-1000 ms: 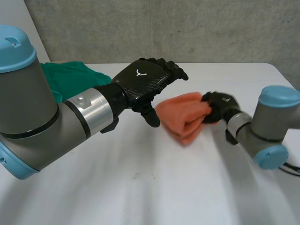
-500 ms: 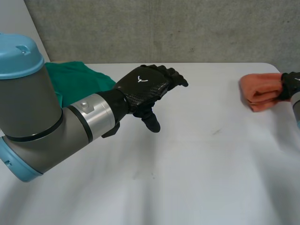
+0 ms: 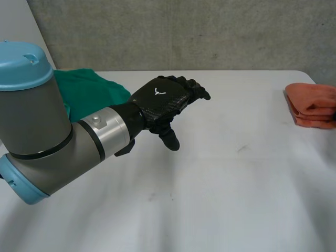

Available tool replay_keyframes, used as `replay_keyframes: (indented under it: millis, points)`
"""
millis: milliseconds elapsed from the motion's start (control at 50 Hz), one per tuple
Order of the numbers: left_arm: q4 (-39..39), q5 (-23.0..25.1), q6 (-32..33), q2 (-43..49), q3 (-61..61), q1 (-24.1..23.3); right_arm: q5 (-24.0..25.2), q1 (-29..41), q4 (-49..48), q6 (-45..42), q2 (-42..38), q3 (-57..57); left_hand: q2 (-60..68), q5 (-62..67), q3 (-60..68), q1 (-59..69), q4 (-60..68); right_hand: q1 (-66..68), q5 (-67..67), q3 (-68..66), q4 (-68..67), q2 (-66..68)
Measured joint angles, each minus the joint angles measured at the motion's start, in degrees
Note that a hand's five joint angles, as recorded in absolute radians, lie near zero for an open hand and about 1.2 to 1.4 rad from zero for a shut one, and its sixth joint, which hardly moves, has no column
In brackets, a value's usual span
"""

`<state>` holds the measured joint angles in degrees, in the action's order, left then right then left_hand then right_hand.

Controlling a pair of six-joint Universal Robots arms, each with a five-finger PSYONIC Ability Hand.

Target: Fold the laundry.

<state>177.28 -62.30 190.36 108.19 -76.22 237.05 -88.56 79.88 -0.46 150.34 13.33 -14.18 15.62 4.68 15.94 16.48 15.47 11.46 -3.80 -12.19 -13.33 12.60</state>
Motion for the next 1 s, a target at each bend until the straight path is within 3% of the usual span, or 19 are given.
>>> replay_keyframes:
  millis: [100, 220, 340, 420, 500, 600, 620, 760, 820, 840, 1000]
  points:
    - [-0.06, 0.01, -0.02, -0.37, -0.05, -0.14, -0.78, -0.93, -0.52, -7.84, 3.31, -5.23, 0.00, 0.00, 0.00, 0.00, 0.00, 0.00, 0.00, 0.00, 0.00, 0.00]
    - [-0.10, 0.04, 0.00, -0.95, -0.34, -0.17, -1.04, -1.03, -4.63, -17.48, 13.35, -18.18, 0.00, 0.00, 0.00, 0.00, 0.00, 0.00, 0.00, 0.00, 0.00, 0.00]
    - [-0.03, 0.03, 0.01, -2.33, -0.63, -0.08, -0.65, -0.33, -9.18, -20.89, 22.21, -28.09, 0.00, 0.00, 0.00, 0.00, 0.00, 0.00, 0.00, 0.00, 0.00, 0.00]
    - [0.42, -1.36, 0.10, -4.23, -0.52, 0.56, 0.46, 5.73, -13.74, -21.59, 36.82, -40.52, 0.00, 0.00, 0.00, 0.00, 0.00, 0.00, 0.00, 0.00, 0.00, 0.00]
    - [1.97, -4.86, 0.40, -5.62, -0.23, 2.36, 1.08, 10.98, -14.36, -20.17, 44.04, -46.50, 0.00, 0.00, 0.00, 0.00, 0.00, 0.00, 0.00, 0.00, 0.00, 0.00]
    - [6.82, -10.58, 0.80, -6.42, 0.52, 8.93, 3.61, 19.26, -14.26, -14.90, 52.95, -56.21, 0.00, 0.00, 0.00, 0.00, 0.00, 0.00, 0.00, 0.00, 0.00, 0.00]
    - [8.90, -11.92, 0.94, -5.80, 1.00, 12.75, 5.33, 22.16, -14.14, -12.34, 56.03, -60.22, 0.00, 0.00, 0.00, 0.00, 0.00, 0.00, 0.00, 0.00, 0.00, 0.00]
    - [12.62, -10.43, 5.08, 4.25, 5.10, 26.45, 11.74, 29.61, -13.94, -5.65, 63.57, -74.25, 0.59, 1.63, 0.42, 0.32, 0.65, 0.00, 0.00, 0.00, 0.00, 0.00]
    - [12.81, -9.15, 7.90, 8.33, 6.76, 28.89, 12.67, 31.01, -14.01, -5.10, 64.26, -77.18, 0.59, 1.63, 0.42, 0.32, 0.65, 0.00, 0.00, 0.00, 0.00, 0.00]
    - [12.87, -7.64, 12.61, 14.15, 9.14, 31.26, 13.36, 32.66, -14.02, -4.87, 64.46, -80.24, 1.51, 2.71, 1.02, 0.32, 1.77, 0.00, 0.00, 0.00, 0.00, 0.00]
    - [14.13, -5.33, 27.22, 31.17, 17.82, 34.08, 13.39, 35.97, -13.84, -5.10, 62.47, -85.60, 3.02, 4.28, 2.59, 2.25, 3.20, 0.00, 0.00, 0.00, 0.00, 0.00]
